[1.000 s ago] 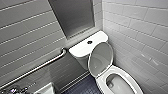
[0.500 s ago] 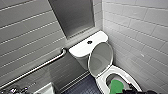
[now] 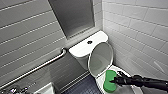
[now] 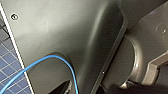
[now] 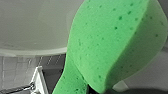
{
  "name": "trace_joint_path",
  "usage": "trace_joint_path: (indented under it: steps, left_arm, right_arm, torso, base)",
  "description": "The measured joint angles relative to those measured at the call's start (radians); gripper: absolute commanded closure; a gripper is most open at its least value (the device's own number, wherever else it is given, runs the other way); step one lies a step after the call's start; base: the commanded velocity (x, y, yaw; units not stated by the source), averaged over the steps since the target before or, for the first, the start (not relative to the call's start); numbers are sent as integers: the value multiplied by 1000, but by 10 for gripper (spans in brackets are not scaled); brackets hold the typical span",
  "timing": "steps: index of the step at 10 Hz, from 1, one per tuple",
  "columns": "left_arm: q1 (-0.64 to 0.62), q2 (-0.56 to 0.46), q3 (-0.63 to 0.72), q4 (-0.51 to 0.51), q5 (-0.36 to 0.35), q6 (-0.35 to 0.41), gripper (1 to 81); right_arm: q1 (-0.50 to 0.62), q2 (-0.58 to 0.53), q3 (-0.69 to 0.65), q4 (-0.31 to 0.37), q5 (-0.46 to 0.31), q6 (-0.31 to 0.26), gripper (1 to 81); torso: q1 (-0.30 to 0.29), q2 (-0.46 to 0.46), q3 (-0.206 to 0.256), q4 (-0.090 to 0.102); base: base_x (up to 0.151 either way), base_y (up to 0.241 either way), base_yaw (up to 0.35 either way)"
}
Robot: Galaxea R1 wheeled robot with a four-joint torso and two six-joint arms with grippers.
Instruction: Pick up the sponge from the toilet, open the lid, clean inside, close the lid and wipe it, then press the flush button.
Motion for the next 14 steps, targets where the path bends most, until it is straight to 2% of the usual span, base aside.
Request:
trace_joint_path:
  steps: [5, 6, 8, 11, 14]
  left_arm:
    - [0, 0, 0, 0, 0, 0, 10]
    - [0, 0, 0, 0, 0, 0, 10]
    - [0, -1, 0, 0, 0, 0, 10]
    - [0, -1, 0, 0, 0, 0, 10]
    - [0, 0, 0, 0, 0, 0, 10]
  right_arm:
    - [8, 264, -273, 1, -21, 61, 811]
    - [-14, 302, -327, 1, 0, 84, 811]
    - [-70, 344, -388, 0, 105, 148, 811]
    - [-144, 304, -382, -3, 249, 193, 811]
    - [-193, 193, -278, -38, 299, 203, 811]
  torso:
    - [0, 0, 0, 0]
    - [0, 0, 0, 0]
    - [0, 0, 0, 0]
    - [0, 0, 0, 0]
    - [0, 0, 0, 0]
  base:
    - [0, 0, 0]
    - [0, 0, 0]
    - [0, 0, 0]
    - [0, 0, 0]
    - [0, 0, 0]
